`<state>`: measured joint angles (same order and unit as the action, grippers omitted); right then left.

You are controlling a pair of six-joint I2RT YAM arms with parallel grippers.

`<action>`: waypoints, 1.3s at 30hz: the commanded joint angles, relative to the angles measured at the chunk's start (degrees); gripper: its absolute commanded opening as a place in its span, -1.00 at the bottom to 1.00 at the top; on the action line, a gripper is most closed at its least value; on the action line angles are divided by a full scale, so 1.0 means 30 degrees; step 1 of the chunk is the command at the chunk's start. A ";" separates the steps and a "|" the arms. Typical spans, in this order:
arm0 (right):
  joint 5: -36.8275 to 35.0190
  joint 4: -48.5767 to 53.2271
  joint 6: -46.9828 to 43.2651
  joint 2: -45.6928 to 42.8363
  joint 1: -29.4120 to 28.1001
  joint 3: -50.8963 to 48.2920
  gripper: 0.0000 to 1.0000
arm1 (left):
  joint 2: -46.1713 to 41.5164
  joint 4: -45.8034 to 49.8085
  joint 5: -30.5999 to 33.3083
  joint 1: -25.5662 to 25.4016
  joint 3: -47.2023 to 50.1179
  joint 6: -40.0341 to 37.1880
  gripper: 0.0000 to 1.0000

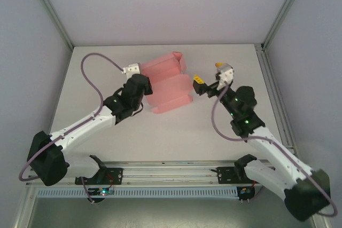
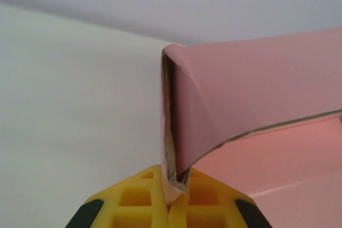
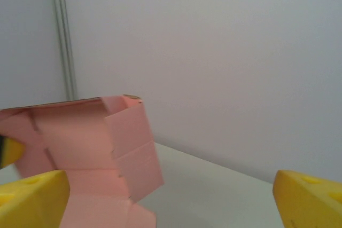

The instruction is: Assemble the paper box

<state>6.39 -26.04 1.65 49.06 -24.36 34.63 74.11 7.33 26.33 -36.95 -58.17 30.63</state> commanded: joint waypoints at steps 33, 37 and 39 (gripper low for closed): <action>1.6749 0.6748 -0.2095 0.7253 0.3086 0.5583 0.30 | -0.2473 -0.0123 -0.5052 0.0238 0.1102 -0.4400 -1.00; 1.5390 0.7342 -0.2378 0.7429 0.1981 0.5915 0.18 | -0.2627 -0.0389 -0.4764 0.0217 0.1212 -0.4053 -1.00; 1.4881 0.7665 -0.2659 0.7504 0.1452 0.5976 0.14 | -0.2584 -0.0598 -0.4439 0.0232 0.1310 -0.3877 -1.00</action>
<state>53.93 -6.11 -3.05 70.78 -17.87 50.96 67.99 8.62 12.19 -36.62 -54.85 17.12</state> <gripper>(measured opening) 0.576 0.062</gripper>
